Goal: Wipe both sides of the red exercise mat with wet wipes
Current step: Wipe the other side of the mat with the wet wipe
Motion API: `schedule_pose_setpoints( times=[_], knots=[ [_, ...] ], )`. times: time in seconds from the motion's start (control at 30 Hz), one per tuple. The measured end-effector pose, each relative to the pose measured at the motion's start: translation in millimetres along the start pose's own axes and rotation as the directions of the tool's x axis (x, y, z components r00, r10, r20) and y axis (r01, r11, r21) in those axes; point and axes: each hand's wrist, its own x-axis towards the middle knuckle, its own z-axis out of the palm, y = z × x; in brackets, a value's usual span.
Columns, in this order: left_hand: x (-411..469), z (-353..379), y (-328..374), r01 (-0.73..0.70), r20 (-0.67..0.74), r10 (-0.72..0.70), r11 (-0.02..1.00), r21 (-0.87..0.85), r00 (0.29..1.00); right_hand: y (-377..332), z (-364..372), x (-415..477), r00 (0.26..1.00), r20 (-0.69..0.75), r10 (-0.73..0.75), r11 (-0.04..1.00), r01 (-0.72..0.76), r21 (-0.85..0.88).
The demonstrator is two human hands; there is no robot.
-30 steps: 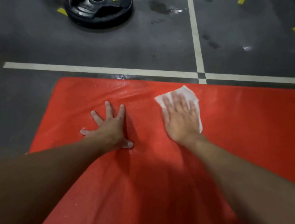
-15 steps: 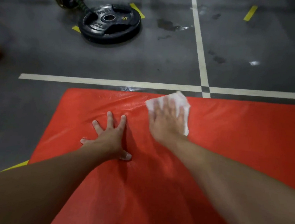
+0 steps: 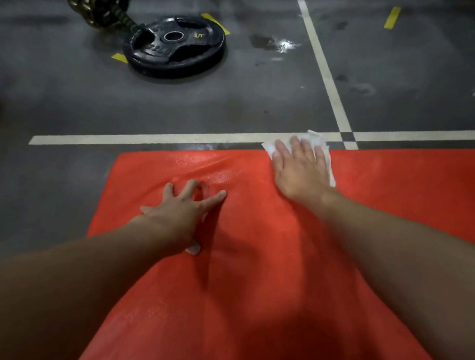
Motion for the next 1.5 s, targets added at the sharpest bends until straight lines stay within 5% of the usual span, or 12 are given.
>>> schedule_pose_setpoints(
  times=[0.07, 0.23, 0.4, 0.57, 0.73, 0.87, 0.93, 1.03, 1.23, 1.37, 1.5],
  knots=[
    [3, -2, -3, -0.028, -0.010, 0.028, 0.999, -0.036, 1.000, -20, 3, -4, 0.996, 0.011, 0.089, 0.995, -0.089, 0.051],
    [5, 4, -9, -0.078, -0.036, 0.074, 0.990, -0.115, 0.997, -43, 11, -40, 0.926, 0.062, -0.372, 0.928, 0.373, 0.000],
    [8, 11, -15, -0.107, -0.083, 0.092, 0.973, -0.204, 0.992, -28, 6, -14, 0.998, 0.065, 0.017, 1.000, -0.019, 0.025],
    [2, 21, -23, -0.148, -0.145, 0.114, 0.955, -0.257, 0.983, -51, 15, -60, 0.932, 0.055, -0.358, 0.933, 0.359, -0.014],
    [0, 33, -29, -0.205, -0.194, 0.149, 0.929, -0.310, 0.970, -53, 11, -51, 0.998, 0.069, -0.009, 1.000, 0.010, -0.006],
    [0, 36, -28, -0.214, -0.216, 0.152, 0.928, -0.304, 0.965, -65, 18, -99, 0.928, 0.124, -0.351, 0.934, 0.356, -0.021],
    [0, 37, -29, -0.209, -0.224, 0.144, 0.931, -0.299, 0.964, -44, 7, -84, 0.945, 0.138, -0.296, 0.950, 0.306, -0.058],
    [-2, 39, -28, -0.209, -0.234, 0.144, 0.935, -0.286, 0.962, -47, 8, -78, 0.994, 0.103, -0.023, 0.999, 0.028, -0.044],
    [-29, 43, -17, -0.148, -0.319, 0.122, 0.987, -0.060, 0.940, -54, 10, -116, 0.942, 0.139, -0.306, 0.948, 0.315, -0.053],
    [-43, 65, -9, -0.183, -0.063, 0.178, 0.981, -0.069, 0.982, -53, 11, -107, 0.995, 0.083, 0.060, 0.998, -0.057, -0.031],
    [-43, 66, -7, -0.167, -0.092, 0.160, 0.983, -0.078, 0.983, -93, 30, -152, 0.962, 0.063, -0.267, 0.962, 0.270, -0.041]
  ],
)
